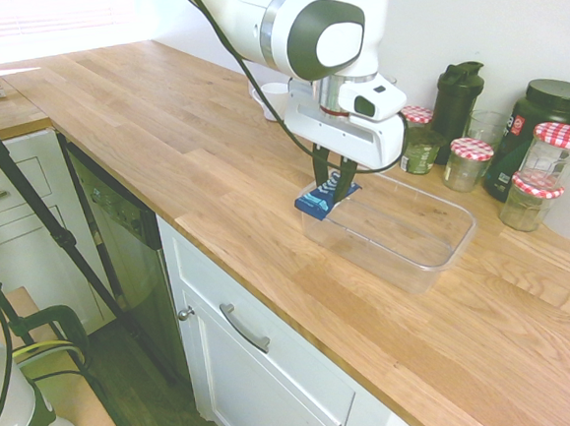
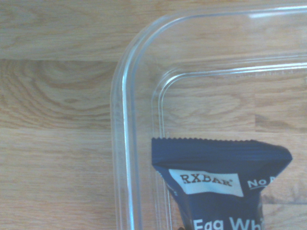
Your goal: Put the protein bar into the container
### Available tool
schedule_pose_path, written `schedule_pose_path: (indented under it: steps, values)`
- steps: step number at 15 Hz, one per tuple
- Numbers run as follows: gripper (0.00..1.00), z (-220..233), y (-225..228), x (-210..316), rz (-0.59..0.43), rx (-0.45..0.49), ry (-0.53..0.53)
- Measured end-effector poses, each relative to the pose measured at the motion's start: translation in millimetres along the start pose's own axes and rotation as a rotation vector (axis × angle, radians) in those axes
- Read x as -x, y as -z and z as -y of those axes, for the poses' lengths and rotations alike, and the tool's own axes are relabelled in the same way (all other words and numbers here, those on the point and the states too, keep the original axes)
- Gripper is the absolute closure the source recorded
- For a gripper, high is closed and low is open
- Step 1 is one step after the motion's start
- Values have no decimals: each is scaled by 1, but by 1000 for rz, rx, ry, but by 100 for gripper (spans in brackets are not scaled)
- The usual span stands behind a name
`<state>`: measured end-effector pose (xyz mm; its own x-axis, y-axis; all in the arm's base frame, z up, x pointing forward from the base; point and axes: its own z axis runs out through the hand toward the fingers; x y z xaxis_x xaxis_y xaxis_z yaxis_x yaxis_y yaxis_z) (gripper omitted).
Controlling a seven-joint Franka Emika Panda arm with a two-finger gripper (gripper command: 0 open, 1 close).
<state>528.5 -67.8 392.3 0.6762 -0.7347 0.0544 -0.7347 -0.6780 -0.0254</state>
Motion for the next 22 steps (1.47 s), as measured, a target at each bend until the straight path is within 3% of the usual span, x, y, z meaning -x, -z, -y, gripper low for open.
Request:
schedule_pose_path:
  steps: [1, 2, 17, 22]
  values:
    - [100, 1, -1, -1, 0, 1, 0]
    - [0, 2, -2, -1, 1, 3, -6]
    - [0, 4, -3, -4, -3, 0, -15]
    - [0, -14, 40, -9, -53, -46, -45]
